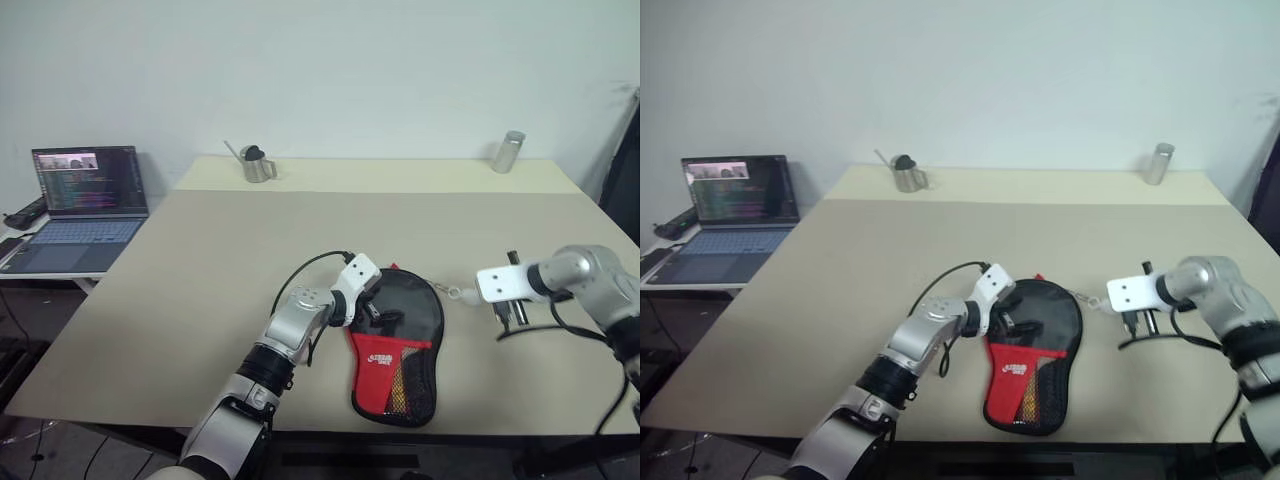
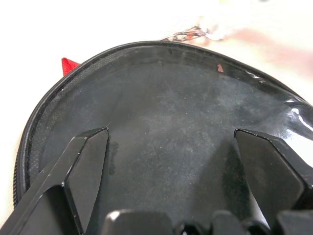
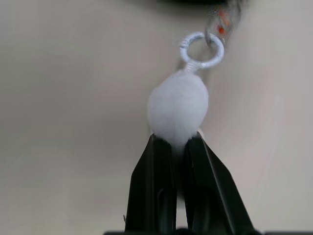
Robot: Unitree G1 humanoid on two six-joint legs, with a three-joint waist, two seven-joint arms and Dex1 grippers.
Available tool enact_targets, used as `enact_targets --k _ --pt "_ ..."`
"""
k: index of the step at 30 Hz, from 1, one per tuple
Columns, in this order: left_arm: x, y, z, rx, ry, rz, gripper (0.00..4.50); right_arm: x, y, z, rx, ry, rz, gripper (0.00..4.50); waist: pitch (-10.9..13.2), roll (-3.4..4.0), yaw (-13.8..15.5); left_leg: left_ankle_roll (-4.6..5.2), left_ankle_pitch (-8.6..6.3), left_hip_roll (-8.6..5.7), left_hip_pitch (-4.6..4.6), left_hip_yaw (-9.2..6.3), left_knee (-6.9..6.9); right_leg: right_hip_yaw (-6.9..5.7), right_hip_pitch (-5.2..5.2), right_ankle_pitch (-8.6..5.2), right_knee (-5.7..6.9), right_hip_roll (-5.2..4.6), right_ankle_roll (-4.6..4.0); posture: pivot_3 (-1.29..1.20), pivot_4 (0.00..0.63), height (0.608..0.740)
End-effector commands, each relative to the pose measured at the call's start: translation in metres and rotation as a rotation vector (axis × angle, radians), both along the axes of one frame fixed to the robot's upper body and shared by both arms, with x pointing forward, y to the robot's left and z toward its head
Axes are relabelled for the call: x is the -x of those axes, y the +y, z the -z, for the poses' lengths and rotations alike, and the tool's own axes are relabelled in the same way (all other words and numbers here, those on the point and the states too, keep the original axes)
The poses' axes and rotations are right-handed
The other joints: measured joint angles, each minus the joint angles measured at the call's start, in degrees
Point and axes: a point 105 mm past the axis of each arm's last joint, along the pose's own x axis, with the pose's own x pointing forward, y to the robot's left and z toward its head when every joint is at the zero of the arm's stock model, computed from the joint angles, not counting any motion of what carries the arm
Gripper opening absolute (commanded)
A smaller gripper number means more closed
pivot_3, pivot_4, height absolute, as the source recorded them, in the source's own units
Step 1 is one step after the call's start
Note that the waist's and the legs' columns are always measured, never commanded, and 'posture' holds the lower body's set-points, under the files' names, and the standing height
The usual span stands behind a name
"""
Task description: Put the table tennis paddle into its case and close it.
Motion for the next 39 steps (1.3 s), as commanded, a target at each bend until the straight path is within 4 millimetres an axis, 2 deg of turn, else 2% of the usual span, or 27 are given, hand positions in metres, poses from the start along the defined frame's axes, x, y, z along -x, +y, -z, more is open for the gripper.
enact_targets --k 1,4,6,8,10,14,18,22,25,32,39 --pt "-0.002 -0.003 -0.002 -0.012 -0.014 0.013 4.5 0.029 0.004 -0.004 0.012 0.085 -0.04 0.02 0.0 0.0 0.38 0.0 0.0 -0.02 -0.01 -0.02 0.0 -0.01 0.0 0.0 -0.01 0.0 0.0 0.0 0.15 0.74" --pt "-0.003 -0.003 -0.002 -0.013 -0.014 0.015 4.5 0.056 0.009 0.001 0.025 0.183 -0.076 0.02 0.0 0.0 0.71 0.0 0.0 -0.01 -0.05 -0.04 0.0 -0.04 0.0 -0.01 -0.05 -0.01 0.02 0.0 0.15 0.74" --pt "-0.003 -0.003 -0.001 -0.014 -0.012 0.017 4.5 0.08 0.021 0.006 0.009 0.272 -0.13 0.02 0.0 0.0 1.08 -0.01 -0.01 0.0 -0.06 -0.08 -0.01 -0.06 0.0 -0.01 -0.08 -0.02 0.02 0.0 0.15 0.74" --pt "-0.003 -0.005 0.0 -0.016 -0.011 0.019 4.5 0.095 0.034 0.009 -0.011 0.318 -0.175 0.02 0.01 -0.02 1.23 -0.02 -0.02 0.04 -0.07 -0.11 -0.01 -0.09 0.02 -0.02 -0.11 -0.01 0.03 0.0 0.15 0.74" --pt "-0.002 -0.006 0.0 -0.017 -0.01 0.022 4.5 0.098 0.043 0.014 -0.017 0.313 -0.187 0.02 0.01 -0.03 1.26 -0.03 -0.02 0.04 -0.06 -0.1 0.0 -0.07 0.04 -0.02 -0.11 -0.02 0.04 0.0 0.15 0.74" --pt "-0.002 -0.007 0.002 -0.023 -0.008 0.025 4.5 0.093 0.044 0.021 0.0 0.279 -0.172 0.02 0.03 -0.07 1.22 -0.03 -0.02 0.04 0.08 -0.09 0.02 -0.07 0.2 -0.03 -0.11 -0.02 0.05 0.0 0.15 0.74" --pt "-0.002 -0.006 0.002 -0.025 -0.008 0.026 4.5 0.105 0.046 0.022 0.0 0.32 -0.202 0.02 0.04 -0.08 1.23 -0.02 -0.02 0.07 0.18 -0.13 0.02 -0.1 0.33 -0.04 -0.14 -0.01 0.06 0.0 0.15 0.74" --pt "-0.003 -0.005 0.003 -0.034 -0.008 0.022 4.5 0.14 0.06 0.023 -0.022 0.432 -0.328 0.02 0.04 -0.08 1.26 -0.04 -0.03 0.07 0.17 -0.17 -0.01 -0.14 0.33 -0.05 -0.17 -0.01 0.09 0.0 0.15 0.74" --pt "-0.003 -0.005 0.004 -0.034 -0.006 0.015 4.5 0.158 0.067 0.026 -0.034 0.485 -0.377 0.02 0.04 -0.08 1.31 -0.07 -0.06 0.1 0.16 -0.23 -0.03 -0.21 0.38 -0.07 -0.31 -0.01 0.11 0.0 0.15 0.74" --pt "-0.002 -0.007 0.007 -0.046 0.007 0.012 4.5 0.181 0.074 0.036 -0.004 0.546 -0.472 0.02 0.03 -0.08 1.35 0.04 -0.14 0.09 0.19 -0.37 -0.02 -0.37 0.65 -0.03 -0.68 -0.01 0.17 0.0 0.15 0.74" --pt "-0.007 -0.001 0.011 -0.086 0.021 -0.04 4.5 0.215 0.079 0.039 0.019 0.637 -0.606 0.02 0.03 -0.07 1.51 0.04 -0.22 0.05 0.17 -0.51 -0.02 -0.48 0.73 -0.09 -0.77 -0.03 0.26 0.0 0.15 0.74"
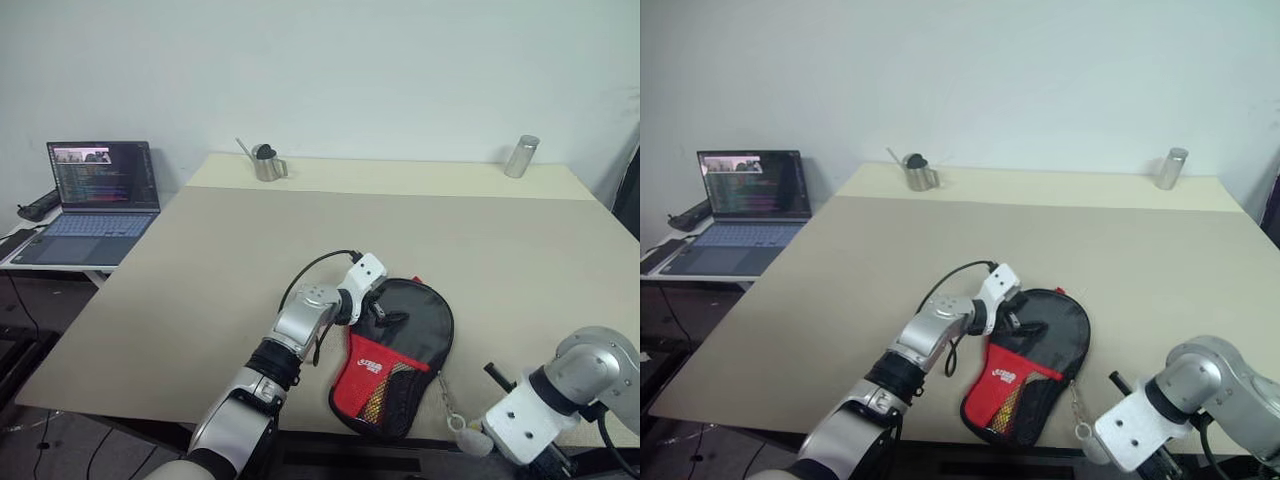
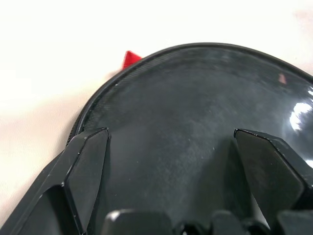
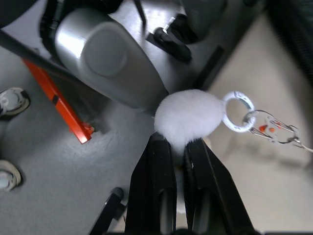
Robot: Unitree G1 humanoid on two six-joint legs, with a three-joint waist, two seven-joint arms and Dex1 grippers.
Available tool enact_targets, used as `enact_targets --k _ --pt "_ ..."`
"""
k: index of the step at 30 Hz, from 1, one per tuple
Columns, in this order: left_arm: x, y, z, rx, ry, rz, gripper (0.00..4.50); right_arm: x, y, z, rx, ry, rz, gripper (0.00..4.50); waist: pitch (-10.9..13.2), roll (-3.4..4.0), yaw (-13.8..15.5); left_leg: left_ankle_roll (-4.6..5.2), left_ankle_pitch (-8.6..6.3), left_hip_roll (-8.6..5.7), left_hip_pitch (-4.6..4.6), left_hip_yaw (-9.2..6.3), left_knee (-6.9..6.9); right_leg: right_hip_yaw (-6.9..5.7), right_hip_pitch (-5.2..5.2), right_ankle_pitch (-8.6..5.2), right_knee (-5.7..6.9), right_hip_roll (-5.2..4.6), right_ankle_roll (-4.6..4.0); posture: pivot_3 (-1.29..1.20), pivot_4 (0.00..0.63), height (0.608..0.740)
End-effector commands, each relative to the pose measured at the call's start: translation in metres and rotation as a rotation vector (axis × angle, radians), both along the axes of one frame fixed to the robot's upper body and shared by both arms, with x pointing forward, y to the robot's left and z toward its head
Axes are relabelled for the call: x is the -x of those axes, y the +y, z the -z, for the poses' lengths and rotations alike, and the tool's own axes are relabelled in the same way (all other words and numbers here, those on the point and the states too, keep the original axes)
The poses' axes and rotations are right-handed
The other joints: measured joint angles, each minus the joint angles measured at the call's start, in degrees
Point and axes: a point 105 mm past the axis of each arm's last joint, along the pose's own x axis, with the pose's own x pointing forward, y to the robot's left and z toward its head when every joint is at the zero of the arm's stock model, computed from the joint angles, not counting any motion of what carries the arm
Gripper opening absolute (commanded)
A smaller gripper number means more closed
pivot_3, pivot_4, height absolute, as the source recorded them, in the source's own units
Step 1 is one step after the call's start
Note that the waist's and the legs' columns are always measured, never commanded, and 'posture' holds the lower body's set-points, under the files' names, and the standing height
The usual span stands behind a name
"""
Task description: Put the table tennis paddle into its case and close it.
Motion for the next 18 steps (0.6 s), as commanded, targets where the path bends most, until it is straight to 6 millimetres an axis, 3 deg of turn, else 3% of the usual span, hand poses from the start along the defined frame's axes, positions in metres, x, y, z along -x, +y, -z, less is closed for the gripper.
enact_targets --k 1,6,8,14,18 --pt "-0.006 0.008 0.01 -0.057 0.021 -0.062 4.5 0.042 0.008 0.005 -0.001 0.16 -0.162 0.02 0.0 0.0 0.07 0.01 -0.02 -0.01 0.0 -0.02 0.0 -0.02 0.02 -0.02 -0.02 -0.01 0.03 0.0 0.15 0.74" --pt "-0.011 0.012 0.014 -0.096 0.022 -0.1 4.5 0.064 0.008 0.009 -0.013 0.221 -0.2 0.02 -0.03 0.01 0.69 0.09 -0.09 -0.11 0.0 -0.04 0.05 -0.03 0.1 -0.08 -0.04 -0.09 0.13 0.0 0.15 0.74" --pt "-0.012 0.011 0.015 -0.1 0.021 -0.102 4.5 0.064 0.004 0.016 -0.008 0.216 -0.179 0.02 -0.05 0.01 1.19 0.09 -0.11 -0.11 0.0 -0.08 0.06 -0.07 0.12 -0.09 -0.07 -0.1 0.15 0.0 0.15 0.74" --pt "-0.014 0.007 0.012 -0.093 0.007 -0.077 4.5 0.025 0.002 0.036 -0.023 0.046 -0.038 0.02 -0.07 -0.02 1.51 0.09 -0.12 -0.11 0.04 -0.03 0.11 -0.03 0.14 -0.1 -0.02 -0.1 0.16 0.0 0.15 0.74" --pt "-0.018 0.002 -0.005 -0.029 -0.028 -0.051 4.5 -0.011 0.012 0.028 -0.034 -0.064 0.001 0.02 -0.05 -0.03 0.97 0.09 -0.11 -0.06 0.11 0.04 0.15 0.07 0.15 -0.13 0.07 -0.04 0.21 0.0 0.15 0.74"
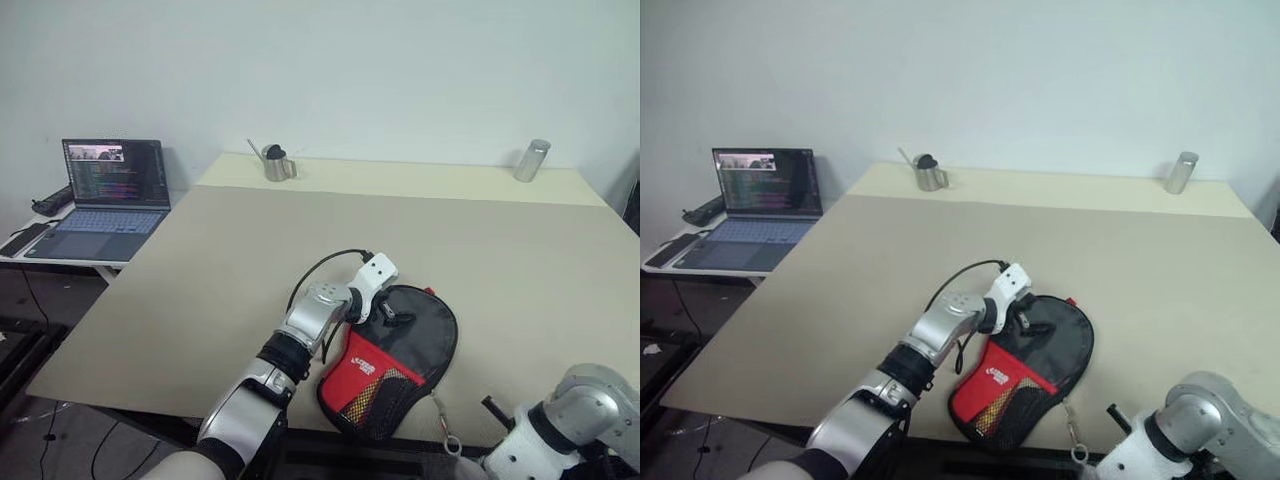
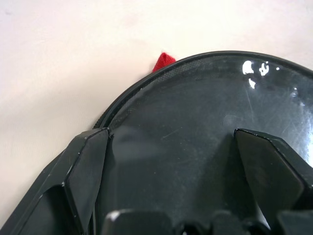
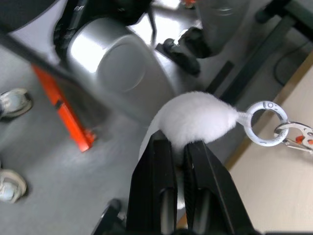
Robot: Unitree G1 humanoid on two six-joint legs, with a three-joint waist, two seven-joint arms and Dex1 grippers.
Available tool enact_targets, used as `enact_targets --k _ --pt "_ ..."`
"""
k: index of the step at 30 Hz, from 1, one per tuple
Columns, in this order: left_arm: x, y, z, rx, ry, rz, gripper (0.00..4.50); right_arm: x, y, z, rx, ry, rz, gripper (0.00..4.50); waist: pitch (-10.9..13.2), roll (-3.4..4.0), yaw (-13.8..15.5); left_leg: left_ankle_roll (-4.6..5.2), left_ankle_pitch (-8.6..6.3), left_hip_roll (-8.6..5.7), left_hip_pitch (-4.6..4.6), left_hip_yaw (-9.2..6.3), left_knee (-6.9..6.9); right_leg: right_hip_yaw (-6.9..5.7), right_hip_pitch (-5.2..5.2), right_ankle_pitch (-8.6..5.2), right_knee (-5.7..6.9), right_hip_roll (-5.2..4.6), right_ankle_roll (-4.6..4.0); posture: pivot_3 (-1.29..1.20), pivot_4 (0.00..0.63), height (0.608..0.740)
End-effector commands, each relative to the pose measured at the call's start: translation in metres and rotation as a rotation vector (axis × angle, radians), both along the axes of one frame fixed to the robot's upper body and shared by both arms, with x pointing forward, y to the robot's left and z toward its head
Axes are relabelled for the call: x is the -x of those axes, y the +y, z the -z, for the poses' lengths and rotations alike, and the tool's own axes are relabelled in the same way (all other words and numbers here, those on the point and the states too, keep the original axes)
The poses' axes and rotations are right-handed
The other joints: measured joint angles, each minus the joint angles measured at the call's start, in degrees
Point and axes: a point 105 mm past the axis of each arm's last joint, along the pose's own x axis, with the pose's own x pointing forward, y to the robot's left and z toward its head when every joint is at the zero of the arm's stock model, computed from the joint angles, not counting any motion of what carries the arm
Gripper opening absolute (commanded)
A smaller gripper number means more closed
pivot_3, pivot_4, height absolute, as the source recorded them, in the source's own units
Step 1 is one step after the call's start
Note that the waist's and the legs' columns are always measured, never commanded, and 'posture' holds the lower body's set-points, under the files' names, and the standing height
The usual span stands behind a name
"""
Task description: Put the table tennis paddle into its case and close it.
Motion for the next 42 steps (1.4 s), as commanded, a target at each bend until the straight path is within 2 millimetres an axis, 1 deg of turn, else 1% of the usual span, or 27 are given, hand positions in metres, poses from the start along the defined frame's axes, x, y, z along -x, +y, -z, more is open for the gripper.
enact_targets --k 1,2,6,8,11,13,15,18,22,24,28,30,32,34,37,41,42 --pt "-0.013 0.01 -0.013 0.03 -0.037 -0.049 4.5 -0.021 0.001 -0.007 0.021 -0.05 0.013 0.02 0.03 -0.03 -0.41 0.0 0.0 0.0 0.03 0.07 0.0 0.08 0.0 -0.04 0.01 0.01 0.09 0.0 0.15 0.74" --pt "-0.014 0.009 -0.019 0.054 -0.042 -0.044 4.5 -0.028 0.001 -0.01 0.02 -0.066 0.018 0.02 0.06 -0.06 -0.59 0.01 0.01 0.0 0.03 0.1 0.01 0.12 -0.01 0.0 0.0 0.02 0.16 0.0 0.15 0.74" --pt "-0.019 0.013 -0.05 0.14 -0.091 -0.016 4.5 -0.066 0.0 -0.03 0.005 -0.173 0.06 0.02 0.29 -0.18 -1.85 0.03 0.1 0.0 0.0 0.17 0.06 0.22 -0.07 0.21 -0.03 0.05 0.23 0.0 0.15 0.74" --pt "-0.019 0.015 -0.059 0.158 -0.113 0.0 4.5 -0.079 -0.002 -0.037 0.009 -0.207 0.075 0.02 0.53 -0.35 -2.59 0.02 0.19 0.04 0.02 0.29 0.06 0.3 -0.12 0.5 -0.04 0.08 0.03 0.0 0.15 0.74" --pt "-0.02 0.02 -0.065 0.167 -0.135 0.0 4.5 -0.086 -0.011 -0.049 0.034 -0.207 0.075 0.02 0.63 -0.4 -2.96 0.1 0.35 0.01 0.03 0.44 0.06 0.33 -0.13 0.65 -0.1 0.09 0.29 0.0 0.15 0.74" --pt "-0.021 0.023 -0.066 0.164 -0.145 -0.008 4.5 -0.087 -0.012 -0.06 0.019 -0.2 0.075 0.02 0.86 -0.39 -2.99 0.11 0.47 -0.02 0.03 0.56 0.08 0.41 -0.13 0.84 -0.13 0.07 0.39 0.0 0.15 0.74" --pt "-0.022 0.025 -0.066 0.163 -0.148 -0.016 4.5 -0.097 -0.007 -0.069 -0.01 -0.245 0.088 0.02 1.07 -0.46 -3.05 0.21 0.64 -0.03 0.02 0.62 0.08 0.45 -0.13 1.07 -0.18 0.07 0.41 0.0 0.15 0.74" --pt "-0.023 0.026 -0.065 0.163 -0.153 -0.026 4.5 -0.117 -0.007 -0.077 -0.011 -0.308 0.114 0.02 1.2 -0.45 -3.27 0.34 0.79 0.02 0.03 0.64 0.07 0.44 -0.14 1.34 -0.17 0.08 0.38 0.0 0.15 0.74" --pt "-0.021 0.026 -0.067 0.175 -0.159 -0.012 4.5 -0.128 -0.006 -0.087 -0.017 -0.32 0.127 0.02 1.26 -0.46 -3.3 0.38 1.13 0.02 0.01 0.63 0.04 0.42 -0.15 1.6 -0.17 0.08 0.44 0.0 0.15 0.74" --pt "-0.017 0.028 -0.072 0.189 -0.169 0.023 4.5 -0.132 -0.004 -0.089 -0.025 -0.325 0.138 0.02 1.35 -0.43 -3.59 0.39 1.18 0.02 0.01 0.68 0.04 0.46 -0.15 1.7 -0.17 0.08 0.43 0.0 0.15 0.74" --pt "-0.01 0.037 -0.081 0.202 -0.183 0.075 4.5 -0.133 -0.004 -0.081 -0.02 -0.303 0.16 0.02 1.36 -0.42 -3.64 0.38 1.25 0.02 -0.02 0.64 0.02 0.42 -0.2 1.78 -0.17 0.08 0.35 0.0 0.15 0.74" --pt "-0.008 0.047 -0.091 0.215 -0.193 0.089 4.5 -0.133 -0.009 -0.08 0.003 -0.295 0.18 0.54 1.36 -0.42 -3.64 0.35 1.24 0.06 -0.04 0.52 -0.11 0.4 -0.26 1.76 -0.17 0.1 0.31 0.0 0.15 0.74" --pt "-0.006 0.057 -0.098 0.223 -0.202 0.095 4.5 -0.132 -0.013 -0.084 0.011 -0.289 0.189 1.09 1.35 -0.4 -3.68 0.08 1.35 0.05 -0.27 0.57 -0.18 0.4 -0.59 1.87 -0.14 0.11 -0.04 0.0 0.15 0.74" --pt "-0.004 0.064 -0.099 0.209 -0.211 0.104 4.5 -0.131 -0.015 -0.087 0.021 -0.281 0.187 1.82 1.34 -0.39 -3.68 0.05 1.35 0.04 -0.71 0.63 -0.13 0.43 -1.06 1.83 -0.12 0.11 -0.09 0.0 0.15 0.74" --pt "-0.001 0.073 -0.1 0.196 -0.212 0.115 4.5 -0.127 -0.019 -0.087 0.037 -0.267 0.18 2.79 1.34 -0.38 -3.2 0.02 1.33 -0.03 -1.29 0.62 -0.1 0.4 -1.58 1.83 -0.21 0.08 -0.1 0.0 0.15 0.74" --pt "0.012 0.085 -0.105 0.183 -0.212 0.185 4.5 -0.129 -0.021 -0.093 0.029 -0.289 0.19 4.22 1.35 -0.38 -2.86 0.02 1.33 -0.03 -1.8 0.64 -0.04 0.4 -2.11 1.84 -0.16 0.07 -0.12 0.0 0.15 0.74" --pt "0.015 0.089 -0.106 0.179 -0.213 0.197 4.5 -0.129 -0.02 -0.097 0.017 -0.294 0.199 4.22 1.35 -0.37 -2.85 0.02 1.33 -0.02 -1.81 0.64 -0.04 0.41 -2.12 1.84 -0.15 0.08 -0.12 0.0 0.15 0.74"
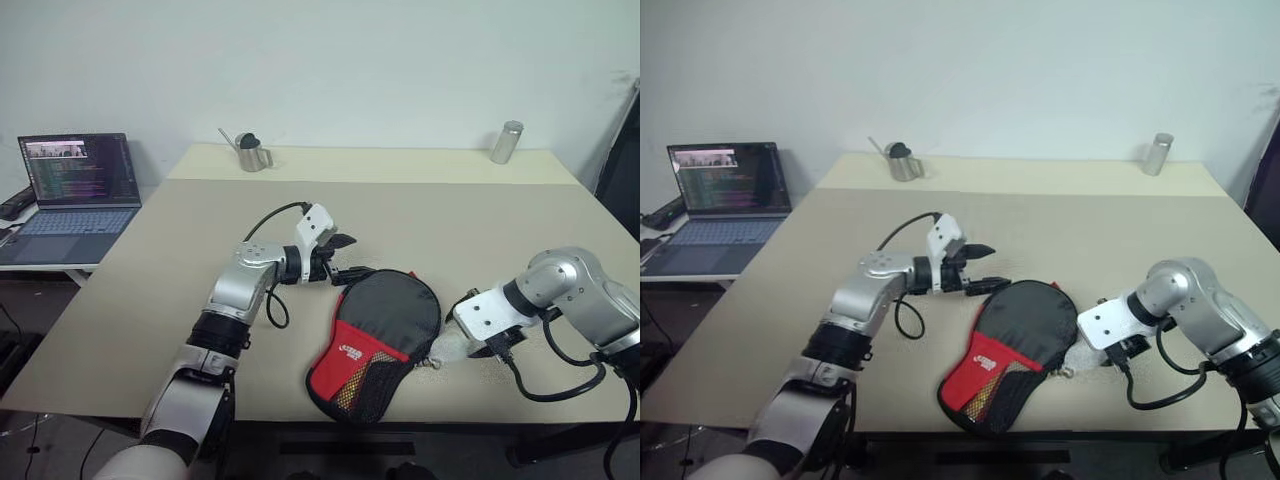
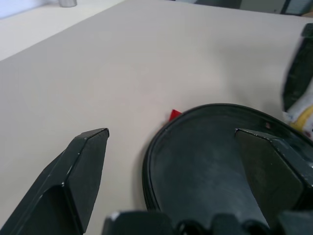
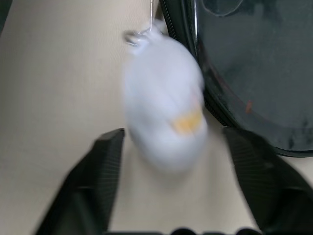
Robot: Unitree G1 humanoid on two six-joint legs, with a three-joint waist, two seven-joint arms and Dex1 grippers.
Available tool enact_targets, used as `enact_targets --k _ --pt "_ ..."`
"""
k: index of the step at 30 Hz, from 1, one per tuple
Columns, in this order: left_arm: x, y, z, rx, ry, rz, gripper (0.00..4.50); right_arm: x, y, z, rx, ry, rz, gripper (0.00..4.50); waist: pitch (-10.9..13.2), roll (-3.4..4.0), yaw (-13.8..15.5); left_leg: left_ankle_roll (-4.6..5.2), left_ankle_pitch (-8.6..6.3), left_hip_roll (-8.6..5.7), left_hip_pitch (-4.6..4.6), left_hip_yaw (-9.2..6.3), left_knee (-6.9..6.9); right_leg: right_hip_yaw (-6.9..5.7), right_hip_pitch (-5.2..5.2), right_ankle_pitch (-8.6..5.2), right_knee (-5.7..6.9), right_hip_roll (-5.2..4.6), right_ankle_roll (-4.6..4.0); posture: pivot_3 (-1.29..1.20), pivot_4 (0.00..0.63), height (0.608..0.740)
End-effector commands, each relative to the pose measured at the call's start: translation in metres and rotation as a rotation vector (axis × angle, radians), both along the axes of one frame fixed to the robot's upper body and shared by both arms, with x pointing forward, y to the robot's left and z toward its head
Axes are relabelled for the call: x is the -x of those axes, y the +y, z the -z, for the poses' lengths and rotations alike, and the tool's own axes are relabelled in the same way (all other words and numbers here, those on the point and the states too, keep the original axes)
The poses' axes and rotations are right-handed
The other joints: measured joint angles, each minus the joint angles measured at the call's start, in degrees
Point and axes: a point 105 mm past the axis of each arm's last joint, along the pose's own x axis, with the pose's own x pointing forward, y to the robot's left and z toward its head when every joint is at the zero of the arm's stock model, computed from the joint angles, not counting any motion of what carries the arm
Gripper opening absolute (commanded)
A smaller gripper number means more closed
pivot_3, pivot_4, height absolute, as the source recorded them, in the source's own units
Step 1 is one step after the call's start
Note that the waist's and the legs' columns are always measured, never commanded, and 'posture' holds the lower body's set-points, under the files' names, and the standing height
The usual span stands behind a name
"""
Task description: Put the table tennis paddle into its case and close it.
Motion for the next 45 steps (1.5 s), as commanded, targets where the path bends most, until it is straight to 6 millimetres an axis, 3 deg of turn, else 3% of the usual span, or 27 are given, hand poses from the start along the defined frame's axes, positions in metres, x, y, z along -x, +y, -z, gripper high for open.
enact_targets --k 1,7,10,12,17,21,27,33,36,41,45 --pt "0.013 0.007 -0.022 0.019 -0.059 0.067 4.5 -0.001 0.0 -0.024 -0.05 -0.048 0.013 4.22 0.0 0.01 -0.01 0.0 0.0 0.0 0.0 -0.01 0.0 0.0 0.0 0.0 0.01 0.0 -0.01 0.0 0.15 0.74" --pt "0.024 0.036 -0.03 -0.021 -0.068 0.081 4.5 -0.022 0.009 -0.079 -0.332 -0.143 0.156 4.22 0.01 0.04 -0.23 0.01 0.0 0.02 0.03 0.02 0.0 0.03 0.01 0.02 0.05 0.01 -0.04 0.0 0.15 0.74" --pt "0.029 0.053 -0.037 -0.042 -0.076 0.065 4.5 -0.053 0.01 -0.094 -0.597 -0.185 0.367 4.22 0.01 0.03 -0.18 0.01 0.01 0.02 0.04 -0.02 0.0 0.01 0.03 0.03 0.04 0.01 -0.06 0.0 0.15 0.74" --pt "0.035 0.059 -0.041 -0.055 -0.083 0.073 4.5 -0.067 0.013 -0.083 -0.686 -0.14 0.517 4.22 0.0 0.01 -0.22 0.01 0.01 0.04 0.06 -0.01 0.0 0.04 0.04 0.05 0.04 0.01 -0.09 0.0 0.15 0.74" --pt "0.046 0.069 -0.045 -0.101 -0.113 0.074 4.5 -0.06 0.025 -0.032 -0.763 0.168 0.86 4.22 0.01 0.03 0.11 0.01 0.01 0.04 -0.12 -0.13 0.01 0.07 -0.06 -0.01 0.04 -0.03 -0.21 0.0 0.15 0.74" --pt "0.043 0.071 -0.045 -0.114 -0.132 0.037 4.5 -0.064 0.021 -0.014 -0.797 0.246 1.099 4.22 0.01 0.04 0.07 0.02 0.01 0.0 -0.18 -0.13 0.04 0.07 -0.11 -0.01 0.08 -0.03 -0.21 0.0 0.15 0.74" --pt "0.042 0.071 -0.041 -0.118 -0.132 0.011 4.5 -0.057 0.016 0.007 -0.786 0.305 1.233 4.22 0.0 0.05 -0.05 0.02 0.01 0.01 -0.14 -0.13 0.03 0.04 -0.09 -0.01 0.1 -0.02 -0.21 0.0 0.15 0.74" --pt "0.041 0.069 -0.037 -0.124 -0.131 0.01 4.5 -0.061 0.013 0.002 -0.807 0.273 1.256 4.22 -0.01 0.06 -0.31 0.02 0.02 0.01 -0.08 -0.03 0.03 0.02 -0.09 -0.01 0.17 -0.02 -0.21 0.0 0.15 0.74" --pt "0.04 0.069 -0.038 -0.123 -0.137 0.008 4.5 -0.06 0.016 0.009 -0.793 0.281 1.253 3.7 -0.01 0.06 -0.36 0.02 0.02 0.02 -0.08 -0.03 0.03 0.02 -0.09 -0.01 0.18 0.0 -0.21 0.0 0.15 0.74" --pt "0.038 0.071 -0.039 -0.122 -0.141 -0.004 4.5 -0.064 0.025 0.005 -0.821 0.265 1.213 2.01 -0.01 0.06 -0.37 0.03 0.02 0.02 -0.07 -0.02 0.03 0.01 -0.09 -0.01 0.18 0.0 -0.21 0.0 0.15 0.74" --pt "0.035 0.073 -0.037 -0.123 -0.131 -0.022 4.5 -0.078 0.029 -0.006 -0.794 0.13 1.095 0.77 -0.01 0.06 -0.73 0.03 0.02 0.02 -0.05 0.01 0.03 0.01 -0.08 0.0 0.19 0.0 -0.2 0.0 0.15 0.74"
